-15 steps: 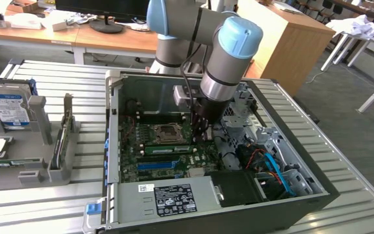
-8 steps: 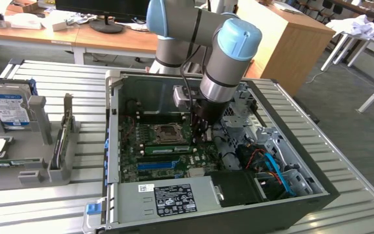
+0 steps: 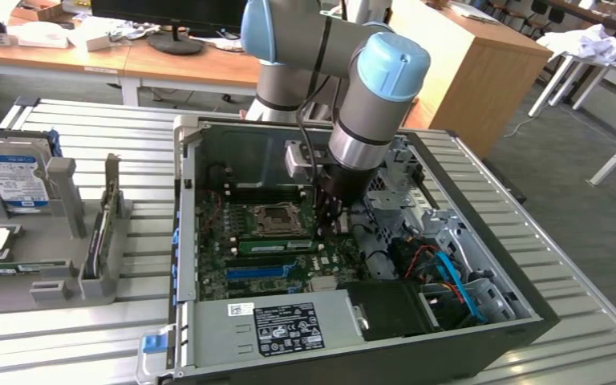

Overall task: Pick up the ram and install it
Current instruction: 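Press down the ram until it locks into place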

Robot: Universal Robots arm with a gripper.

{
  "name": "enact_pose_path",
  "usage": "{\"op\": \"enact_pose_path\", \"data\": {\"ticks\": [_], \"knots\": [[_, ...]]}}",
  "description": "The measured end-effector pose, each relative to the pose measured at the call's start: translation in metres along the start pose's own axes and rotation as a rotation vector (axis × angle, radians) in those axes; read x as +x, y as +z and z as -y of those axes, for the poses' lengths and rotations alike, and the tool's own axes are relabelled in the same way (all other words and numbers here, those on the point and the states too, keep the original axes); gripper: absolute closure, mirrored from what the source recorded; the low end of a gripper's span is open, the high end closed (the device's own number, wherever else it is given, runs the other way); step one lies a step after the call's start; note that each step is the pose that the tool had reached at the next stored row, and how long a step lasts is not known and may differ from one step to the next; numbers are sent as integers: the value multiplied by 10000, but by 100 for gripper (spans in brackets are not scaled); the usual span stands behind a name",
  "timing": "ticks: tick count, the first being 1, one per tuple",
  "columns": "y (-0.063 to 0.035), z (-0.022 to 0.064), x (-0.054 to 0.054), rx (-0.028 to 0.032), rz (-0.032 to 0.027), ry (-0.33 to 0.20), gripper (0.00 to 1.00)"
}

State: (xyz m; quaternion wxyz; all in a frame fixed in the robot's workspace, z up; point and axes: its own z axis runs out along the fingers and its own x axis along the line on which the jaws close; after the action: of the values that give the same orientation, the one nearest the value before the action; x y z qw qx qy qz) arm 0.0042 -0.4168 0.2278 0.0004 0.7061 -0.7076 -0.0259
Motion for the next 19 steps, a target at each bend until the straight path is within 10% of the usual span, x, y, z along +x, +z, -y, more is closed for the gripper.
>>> {"op": "enact_pose_path", "data": {"ticks": [19], "knots": [[36,2,1,5,0,0,89]]}}
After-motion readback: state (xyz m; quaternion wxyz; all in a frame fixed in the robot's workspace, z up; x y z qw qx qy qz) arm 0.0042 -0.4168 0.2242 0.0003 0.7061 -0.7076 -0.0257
